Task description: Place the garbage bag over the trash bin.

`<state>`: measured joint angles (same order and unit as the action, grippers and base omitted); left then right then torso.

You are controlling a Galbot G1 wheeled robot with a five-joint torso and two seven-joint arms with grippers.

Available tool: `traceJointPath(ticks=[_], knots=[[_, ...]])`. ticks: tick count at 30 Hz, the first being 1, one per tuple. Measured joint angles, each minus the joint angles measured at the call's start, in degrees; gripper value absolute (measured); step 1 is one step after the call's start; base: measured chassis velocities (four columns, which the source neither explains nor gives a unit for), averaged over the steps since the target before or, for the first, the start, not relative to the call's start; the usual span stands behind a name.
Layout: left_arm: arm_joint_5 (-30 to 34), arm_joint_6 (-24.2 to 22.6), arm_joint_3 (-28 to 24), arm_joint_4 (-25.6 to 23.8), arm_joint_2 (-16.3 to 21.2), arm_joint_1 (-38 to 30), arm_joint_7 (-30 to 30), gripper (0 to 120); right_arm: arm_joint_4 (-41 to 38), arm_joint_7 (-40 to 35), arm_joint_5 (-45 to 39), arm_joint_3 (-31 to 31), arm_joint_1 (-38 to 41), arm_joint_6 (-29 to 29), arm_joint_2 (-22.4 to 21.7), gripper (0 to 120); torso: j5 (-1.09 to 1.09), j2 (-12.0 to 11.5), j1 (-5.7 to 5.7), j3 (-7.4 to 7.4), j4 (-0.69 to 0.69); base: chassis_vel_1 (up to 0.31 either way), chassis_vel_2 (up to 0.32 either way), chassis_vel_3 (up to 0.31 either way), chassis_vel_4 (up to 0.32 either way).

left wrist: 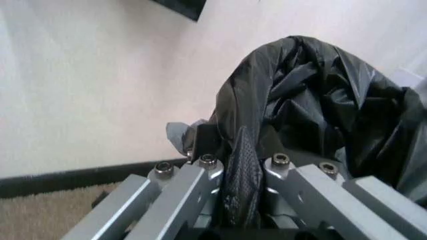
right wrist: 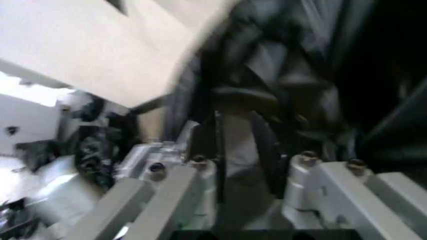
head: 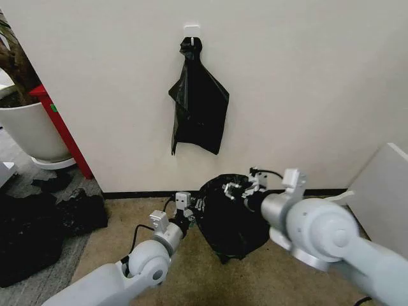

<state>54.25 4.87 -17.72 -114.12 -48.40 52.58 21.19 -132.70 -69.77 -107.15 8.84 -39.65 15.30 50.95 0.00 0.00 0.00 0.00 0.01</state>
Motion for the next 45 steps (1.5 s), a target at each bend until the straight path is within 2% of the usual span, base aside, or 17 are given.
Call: traceJointPath(ticks=[1,4,13,17,22,29,35,40,45], knots=[[-0.2,0.0,0.3,-0.2,0.0,0.0,-0.1,5,1.2,-1.1,0.2,0.7,0.1,-0.4,0.8,5,0.0,0.0,0.0,0.0,0.0,0.0,0.0,0.0,0.0],[-0.6,0.1,0.7,-0.4,0.1,0.2,-0.5,5,3.0,-2.8,0.9,2.1,0.2,-1.3,1.8,0,0.0,0.0,0.0,0.0,0.0,0.0,0.0,0.0,0.0],[-0.9,0.4,2.4,0.0,-0.6,0.3,-1.1,5,1.3,-4.5,1.3,4.9,-3.3,-2.4,1.4,0,0.0,0.0,0.0,0.0,-0.01,0.0,0.0,0.0,0.0],[-1.0,0.5,2.7,0.4,-1.1,-0.1,-1.3,5,-0.7,-4.0,1.1,4.2,-3.5,-2.4,0.0,0,0.01,0.0,0.0,0.0,-0.02,0.0,0.0,0.0,0.0],[-1.4,0.7,2.9,1.0,-1.3,0.0,-2.0,5,-3.7,-2.3,-1.8,0.3,2.8,-1.9,-2.8,0,-0.01,0.0,0.0,0.0,0.0,0.0,0.0,0.0,0.0],[-1.5,0.7,2.8,1.1,-1.7,-0.6,-2.2,5,2.5,1.4,3.1,1.9,3.1,0.9,-2.7,0,0.01,0.0,0.0,0.0,-0.02,0.0,0.0,0.0,0.0],[-1.5,0.8,2.7,1.1,-1.9,-1.4,-2.3,5,5.7,-1.6,3.7,5.5,0.7,0.0,-0.6,0,0.01,0.0,0.0,0.0,0.0,0.0,0.0,0.0,0.0],[-1.5,0.9,2.7,1.5,-2.1,-2.0,-2.4,5,4.0,-3.0,2.6,6.4,-1.4,-0.6,-0.9,0,0.01,0.0,0.0,0.0,-0.02,0.0,0.0,0.0,0.0],[-1.7,0.9,2.7,2.3,-2.5,-2.3,-2.7,5,-0.7,-4.0,-0.5,5.6,0.9,-1.3,-2.6,0,0.0,0.0,0.0,-0.01,-0.02,0.0,0.0,0.0,0.0]])
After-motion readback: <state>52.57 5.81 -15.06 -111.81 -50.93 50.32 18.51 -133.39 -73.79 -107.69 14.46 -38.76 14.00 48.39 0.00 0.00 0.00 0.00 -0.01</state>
